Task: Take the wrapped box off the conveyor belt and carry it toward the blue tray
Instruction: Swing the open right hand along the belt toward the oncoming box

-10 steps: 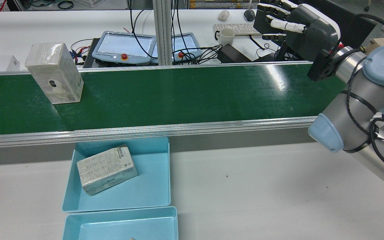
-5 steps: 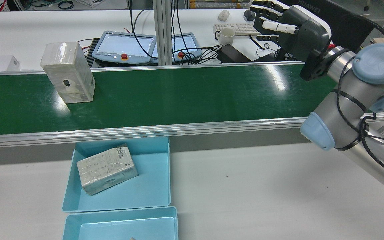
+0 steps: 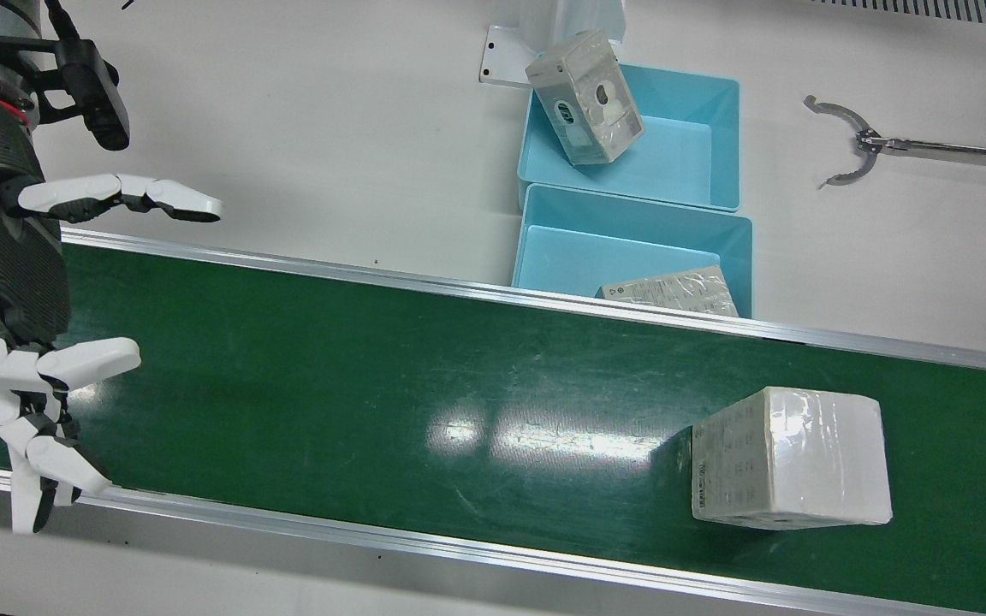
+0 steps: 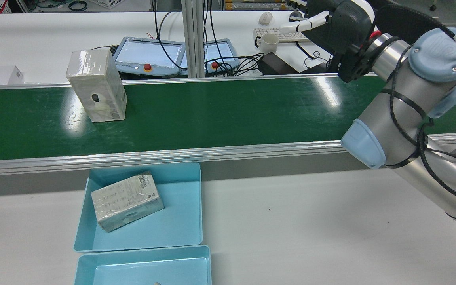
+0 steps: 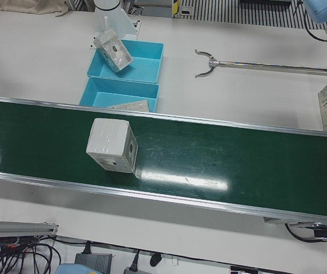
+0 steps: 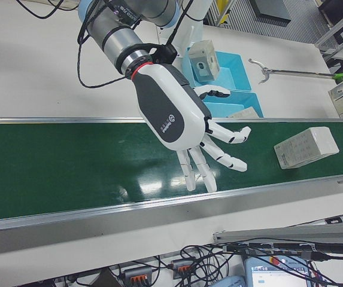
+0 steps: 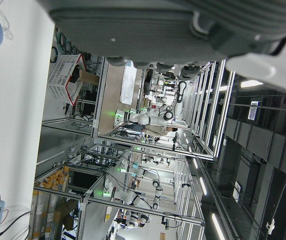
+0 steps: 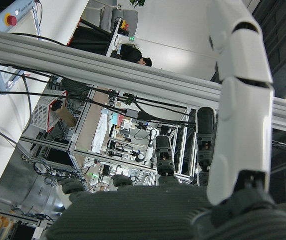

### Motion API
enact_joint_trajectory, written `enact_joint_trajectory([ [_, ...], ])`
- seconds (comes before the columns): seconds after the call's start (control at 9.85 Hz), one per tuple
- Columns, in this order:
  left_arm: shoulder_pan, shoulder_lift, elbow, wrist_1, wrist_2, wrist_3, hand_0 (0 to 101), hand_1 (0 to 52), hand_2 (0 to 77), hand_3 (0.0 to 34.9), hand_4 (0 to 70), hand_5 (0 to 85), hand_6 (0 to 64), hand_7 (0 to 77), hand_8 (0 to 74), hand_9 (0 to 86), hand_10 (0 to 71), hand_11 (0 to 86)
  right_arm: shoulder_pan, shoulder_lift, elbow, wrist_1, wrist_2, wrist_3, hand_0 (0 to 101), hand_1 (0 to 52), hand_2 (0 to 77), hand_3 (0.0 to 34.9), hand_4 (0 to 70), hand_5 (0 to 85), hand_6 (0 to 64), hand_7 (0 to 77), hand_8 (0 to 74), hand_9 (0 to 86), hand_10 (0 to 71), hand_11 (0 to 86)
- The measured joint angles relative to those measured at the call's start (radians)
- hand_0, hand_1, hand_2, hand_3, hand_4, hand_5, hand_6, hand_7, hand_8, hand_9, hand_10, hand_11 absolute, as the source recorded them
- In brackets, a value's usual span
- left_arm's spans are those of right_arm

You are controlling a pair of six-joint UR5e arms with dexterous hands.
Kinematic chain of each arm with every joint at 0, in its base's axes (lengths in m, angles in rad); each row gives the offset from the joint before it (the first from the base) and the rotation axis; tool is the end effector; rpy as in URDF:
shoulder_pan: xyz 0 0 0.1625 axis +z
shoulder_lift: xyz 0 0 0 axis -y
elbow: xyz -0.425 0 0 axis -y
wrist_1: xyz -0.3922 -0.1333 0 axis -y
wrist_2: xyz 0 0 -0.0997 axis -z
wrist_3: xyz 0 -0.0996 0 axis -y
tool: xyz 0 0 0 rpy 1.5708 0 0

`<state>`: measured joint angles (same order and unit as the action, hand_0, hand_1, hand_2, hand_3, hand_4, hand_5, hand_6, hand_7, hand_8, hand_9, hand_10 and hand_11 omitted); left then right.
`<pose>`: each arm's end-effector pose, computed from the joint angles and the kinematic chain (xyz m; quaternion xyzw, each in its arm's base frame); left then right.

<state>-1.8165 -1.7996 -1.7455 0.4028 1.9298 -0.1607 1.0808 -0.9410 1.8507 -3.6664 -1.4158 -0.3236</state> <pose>-0.2292 -0.5100 0.5221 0.0965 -0.7007 0.7067 0.0167 -0.1605 -0.6168 0.2518 -0.0256 -0.8275 0.5371 0.1615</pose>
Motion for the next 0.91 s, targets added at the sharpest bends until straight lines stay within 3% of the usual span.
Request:
enact_joint_trajectory([
  [0.2,0.000,0.000,0.000,0.000,0.000,0.000,0,0.0,0.5,0.0,0.0,0.5,0.0,0.5,0.5,0.0,0.5,0.0,-0.005,0.008,0.012,-0.027,-0.007,-0.129,47,14.7,18.5,29.9,21.8,36.0,0.0,17.5,0.0,1.1,1.1,2.2],
  [0.3,0.000,0.000,0.000,0.000,0.000,0.000,0,0.0,0.5,0.0,0.0,0.5,0.0,0.5,0.5,0.0,0.5,0.0,-0.009,0.009,0.023,-0.064,-0.004,-0.193,40,4.4,4.4,29.9,15.8,17.5,0.0,11.4,6.0,1.1,0.0,1.6],
  [0.41,0.000,0.000,0.000,0.000,0.000,0.000,0,0.0,0.5,0.0,0.0,0.5,0.0,0.5,0.5,0.0,0.5,0.0,-0.011,0.007,0.031,-0.098,0.002,-0.232,39,3.3,2.2,29.8,11.5,9.8,0.0,8.2,6.5,1.1,0.0,1.6],
  [0.51,0.000,0.000,0.000,0.000,0.000,0.000,0,0.0,1.1,0.0,0.0,0.5,0.0,0.5,0.5,0.0,0.5,0.0,-0.012,0.006,0.027,-0.121,0.011,-0.250,31,1.6,2.2,30.0,10.4,3.8,0.0,10.9,7.6,1.6,0.0,1.6],
  [0.61,0.000,0.000,0.000,0.000,0.000,0.000,0,0.0,1.1,0.0,0.0,0.5,0.0,0.5,0.5,0.0,0.5,0.0,-0.016,0.005,0.018,-0.132,0.020,-0.252,43,12.5,1.6,30.0,7.1,12.0,0.0,14.2,0.0,1.1,1.1,1.6],
  [0.71,0.000,0.000,0.000,0.000,0.000,0.000,0,0.0,1.1,0.0,0.0,0.5,0.0,0.5,0.5,0.0,0.5,0.0,-0.023,0.005,0.008,-0.136,0.028,-0.250,43,10.9,5.5,29.9,7.6,11.5,0.0,14.2,0.0,1.1,2.2,1.6],
  [0.81,0.000,0.000,0.000,0.000,0.000,0.000,0,0.0,1.1,0.0,0.0,0.5,0.0,0.5,0.5,0.0,0.5,0.0,-0.030,0.004,0.002,-0.136,0.033,-0.248,43,10.9,16.9,29.9,4.9,11.5,0.0,14.2,0.0,1.1,2.2,1.6],
  [0.91,0.000,0.000,0.000,0.000,0.000,0.000,0,0.0,0.5,0.0,0.0,0.5,0.0,0.5,0.0,0.0,0.0,0.0,-0.035,0.003,-0.001,-0.137,0.035,-0.248,43,10.9,16.9,29.9,4.9,11.5,0.0,14.2,0.0,1.1,2.2,1.6],
])
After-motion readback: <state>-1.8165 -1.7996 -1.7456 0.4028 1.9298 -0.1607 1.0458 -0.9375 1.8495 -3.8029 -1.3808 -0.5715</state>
